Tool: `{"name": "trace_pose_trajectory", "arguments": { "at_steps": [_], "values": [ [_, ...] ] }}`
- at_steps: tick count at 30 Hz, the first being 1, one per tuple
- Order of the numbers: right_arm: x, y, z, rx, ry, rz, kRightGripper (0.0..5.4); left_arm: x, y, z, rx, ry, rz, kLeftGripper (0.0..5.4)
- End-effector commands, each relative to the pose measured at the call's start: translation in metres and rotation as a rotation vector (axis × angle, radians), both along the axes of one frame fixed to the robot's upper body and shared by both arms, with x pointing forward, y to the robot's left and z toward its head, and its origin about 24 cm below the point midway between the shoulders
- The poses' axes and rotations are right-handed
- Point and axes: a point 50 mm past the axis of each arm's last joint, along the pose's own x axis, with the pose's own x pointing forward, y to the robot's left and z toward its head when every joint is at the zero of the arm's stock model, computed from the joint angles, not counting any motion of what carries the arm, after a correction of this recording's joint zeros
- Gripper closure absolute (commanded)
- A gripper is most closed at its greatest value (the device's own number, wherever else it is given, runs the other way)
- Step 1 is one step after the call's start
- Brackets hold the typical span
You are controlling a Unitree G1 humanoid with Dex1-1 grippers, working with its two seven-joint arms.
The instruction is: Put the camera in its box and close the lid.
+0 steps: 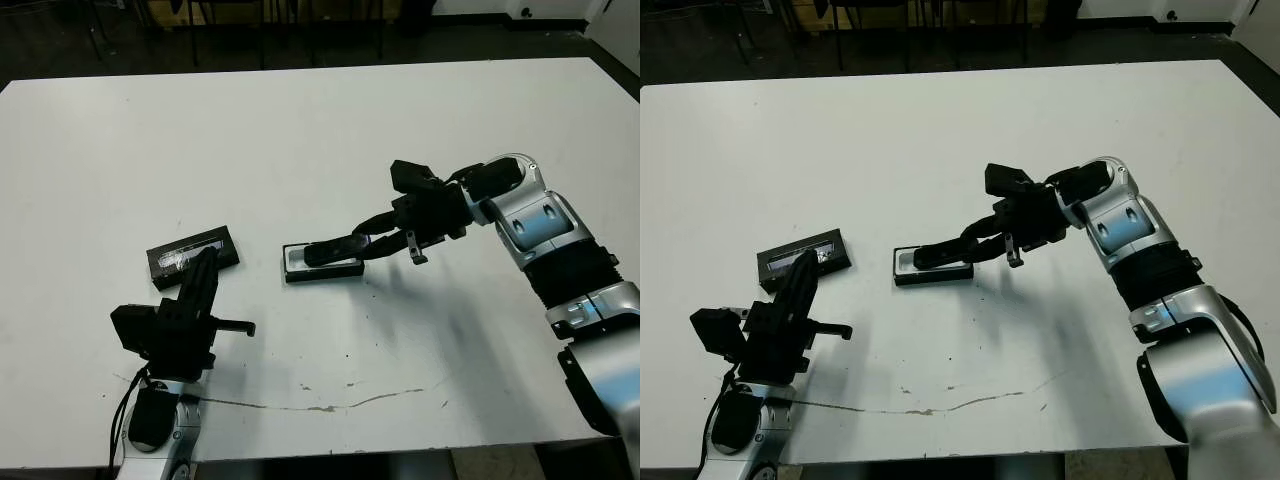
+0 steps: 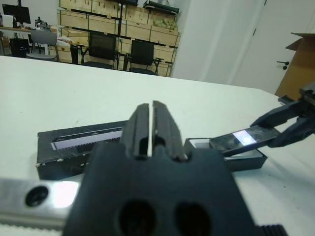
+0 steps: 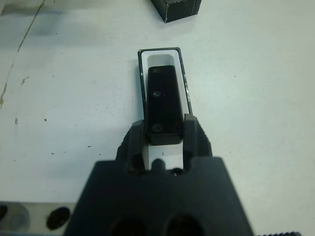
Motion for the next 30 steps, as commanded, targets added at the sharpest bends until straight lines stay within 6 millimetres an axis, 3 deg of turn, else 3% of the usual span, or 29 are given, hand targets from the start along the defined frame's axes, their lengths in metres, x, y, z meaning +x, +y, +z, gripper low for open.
{"name": "trace_pose_trajectory", "arguments": {
  "at_steps": [1, 18, 26, 30],
  "values": [
    [-0.003, 0.002, -0.012, -0.026, 0.045, -0.017, 5.0, -0.01, 0.002, -0.013, 0.003, 0.073, 0.016, 5.4],
    [-0.004, 0.036, -0.019, -0.102, 0.008, 0.045, 5.0, -0.013, 0.0, -0.015, -0.026, 0.085, 0.018, 5.4],
    [-0.004, 0.039, -0.021, -0.04, 0.008, 0.031, 5.0, -0.013, -0.001, -0.016, -0.028, 0.087, 0.019, 5.4],
    [0.001, 0.03, -0.005, -0.017, -0.101, 0.05, 4.32, -0.013, 0.0, -0.016, -0.02, 0.089, 0.019, 5.4]
  ]
}}
